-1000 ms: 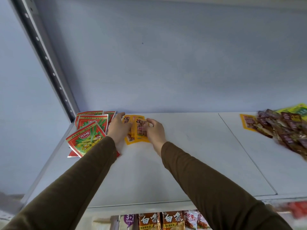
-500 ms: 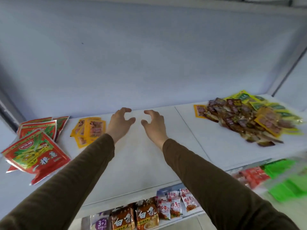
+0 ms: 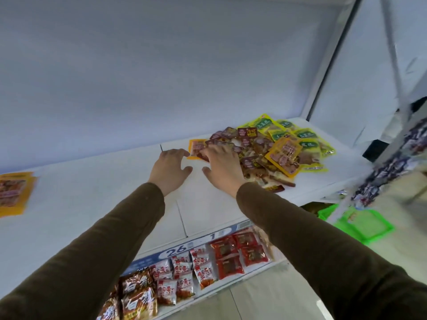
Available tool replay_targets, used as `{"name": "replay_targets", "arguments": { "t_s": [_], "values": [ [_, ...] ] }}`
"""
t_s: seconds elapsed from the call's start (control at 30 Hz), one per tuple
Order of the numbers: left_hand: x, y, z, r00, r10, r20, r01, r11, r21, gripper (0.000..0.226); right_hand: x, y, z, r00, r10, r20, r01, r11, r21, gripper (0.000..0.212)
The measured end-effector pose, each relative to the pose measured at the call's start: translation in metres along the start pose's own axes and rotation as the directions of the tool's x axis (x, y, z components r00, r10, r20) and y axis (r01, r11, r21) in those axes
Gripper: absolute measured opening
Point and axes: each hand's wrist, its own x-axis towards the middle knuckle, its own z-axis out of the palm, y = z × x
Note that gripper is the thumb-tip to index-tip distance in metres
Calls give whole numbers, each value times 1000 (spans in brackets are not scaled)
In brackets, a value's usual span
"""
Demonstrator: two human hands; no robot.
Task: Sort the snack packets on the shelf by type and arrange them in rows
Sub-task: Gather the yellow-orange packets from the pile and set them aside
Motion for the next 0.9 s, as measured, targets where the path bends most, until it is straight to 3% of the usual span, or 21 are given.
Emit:
{"name": "replay_targets", "arguments": {
  "t_s": [0.33, 0.7, 0.8, 0.9],
  "values": [
    [79, 69, 35, 995, 94, 15, -94, 995, 37, 32, 41, 97, -14, 999, 45, -15, -45, 998, -50, 48],
    [127, 147, 79, 991, 130, 17, -131, 991, 40, 51, 73, 207, -28, 1000, -19, -15, 18, 999, -44, 48],
    [135, 174, 98, 992, 127, 10, -127, 990, 57, 56, 81, 248, -32, 998, -68, 18, 68, 997, -26, 50],
    [140, 201, 118, 995, 93, 32, -96, 992, 86, 63, 89, 293, -38, 970, -155, 187, 162, 987, -22, 57]
  ]
}}
